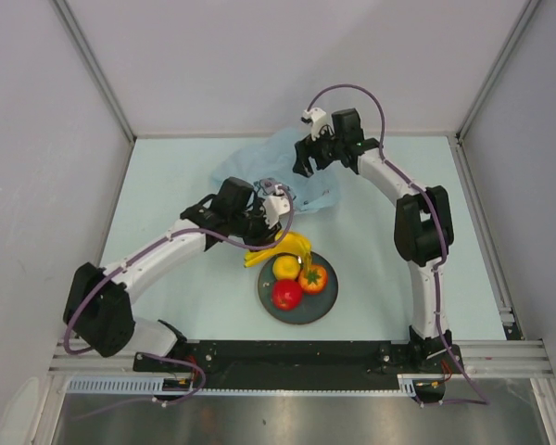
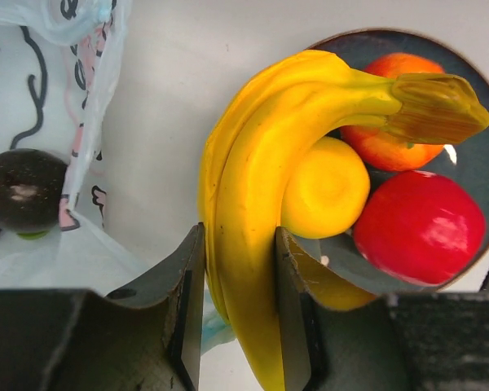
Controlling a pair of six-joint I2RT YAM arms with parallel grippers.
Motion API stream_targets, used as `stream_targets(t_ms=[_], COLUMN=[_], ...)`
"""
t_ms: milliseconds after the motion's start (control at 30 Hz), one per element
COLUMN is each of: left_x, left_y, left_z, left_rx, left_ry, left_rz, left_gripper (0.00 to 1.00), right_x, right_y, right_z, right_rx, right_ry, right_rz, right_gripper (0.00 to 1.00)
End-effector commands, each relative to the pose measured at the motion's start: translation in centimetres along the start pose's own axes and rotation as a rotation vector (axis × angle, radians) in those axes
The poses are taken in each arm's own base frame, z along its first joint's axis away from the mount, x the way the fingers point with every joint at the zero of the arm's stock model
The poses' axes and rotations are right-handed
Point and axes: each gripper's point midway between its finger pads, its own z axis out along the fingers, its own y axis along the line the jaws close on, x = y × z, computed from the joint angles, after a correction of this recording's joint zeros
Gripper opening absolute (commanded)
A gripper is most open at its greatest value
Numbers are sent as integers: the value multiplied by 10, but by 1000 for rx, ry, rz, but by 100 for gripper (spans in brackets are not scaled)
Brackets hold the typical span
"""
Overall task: Take the fake fruits out of the plastic bag
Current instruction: Place the fake fruit on the plate.
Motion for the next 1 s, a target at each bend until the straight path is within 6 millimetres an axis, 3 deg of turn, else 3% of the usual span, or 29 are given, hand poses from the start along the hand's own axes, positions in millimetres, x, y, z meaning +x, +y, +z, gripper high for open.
stream_targets(t_ms=[0, 233, 400, 533, 800, 967], left_x=[-33, -43, -37, -33, -2, 5], left_y=[13, 18, 18, 21, 45, 37], left_z=[9, 33, 45, 46, 41, 36], left_rx=[-5, 16, 25, -9, -219, -220], left_ry=[-96, -132, -114, -125, -61, -62], left_rz=[95, -11, -98, -153, -241, -297], left_gripper=[0, 0, 0, 0, 0, 0], right_x=[-23, -13, -1, 2, -3, -3], right_y=[12, 21, 28, 34, 42, 43], right_z=[-12, -12, -9, -6, -1, 0], right_rx=[33, 42, 41, 34, 29, 37], right_ry=[-43, -6, 24, 32, 28, 34], right_rz=[-49, -92, -100, -107, -132, -154], right_gripper=[89, 91, 91, 91, 92, 92])
